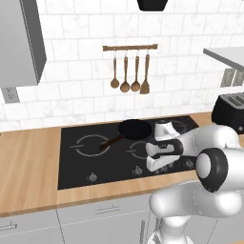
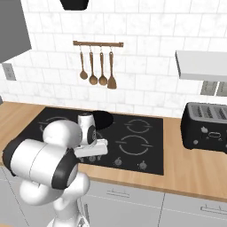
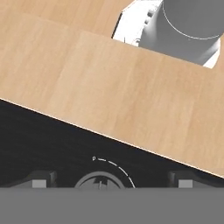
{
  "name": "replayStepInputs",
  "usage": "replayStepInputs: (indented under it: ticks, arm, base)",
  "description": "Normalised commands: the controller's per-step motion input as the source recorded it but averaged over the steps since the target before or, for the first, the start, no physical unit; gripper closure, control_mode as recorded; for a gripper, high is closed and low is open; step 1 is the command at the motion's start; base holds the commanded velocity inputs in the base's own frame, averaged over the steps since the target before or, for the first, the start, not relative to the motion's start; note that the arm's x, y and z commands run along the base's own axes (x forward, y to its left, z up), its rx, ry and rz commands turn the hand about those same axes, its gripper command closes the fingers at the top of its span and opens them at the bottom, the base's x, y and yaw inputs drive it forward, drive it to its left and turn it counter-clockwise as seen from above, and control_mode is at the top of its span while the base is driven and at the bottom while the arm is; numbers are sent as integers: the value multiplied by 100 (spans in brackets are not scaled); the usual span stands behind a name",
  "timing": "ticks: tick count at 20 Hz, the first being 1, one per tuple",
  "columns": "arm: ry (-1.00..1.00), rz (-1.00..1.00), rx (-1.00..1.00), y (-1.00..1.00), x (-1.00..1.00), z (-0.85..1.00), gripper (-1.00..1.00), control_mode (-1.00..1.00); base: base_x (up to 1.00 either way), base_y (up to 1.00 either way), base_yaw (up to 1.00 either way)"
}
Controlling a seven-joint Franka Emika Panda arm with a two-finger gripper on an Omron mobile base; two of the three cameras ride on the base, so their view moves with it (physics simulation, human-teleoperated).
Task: Turn off the rear center burner of the stove.
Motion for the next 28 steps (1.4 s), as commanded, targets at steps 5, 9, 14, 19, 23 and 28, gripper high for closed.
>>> replayStepInputs:
  ticks: [5,9,14,19,23,28]
  arm:
    - [0,7,0,0,11,-12,-100,-100]
    - [0,6,0,0,0,-15,-100,-100]
    - [0,4,0,0,0,-21,100,-100]
    - [0,3,0,0,-3,-15,100,-100]
    - [0,1,0,0,-13,-12,100,-100]
    - [-2,0,0,0,-30,-10,100,-100]
  base:
    - [0,0,0]
    - [0,0,0]
    - [0,0,0]
    - [0,0,0]
    - [0,0,0]
    - [0,0,0]
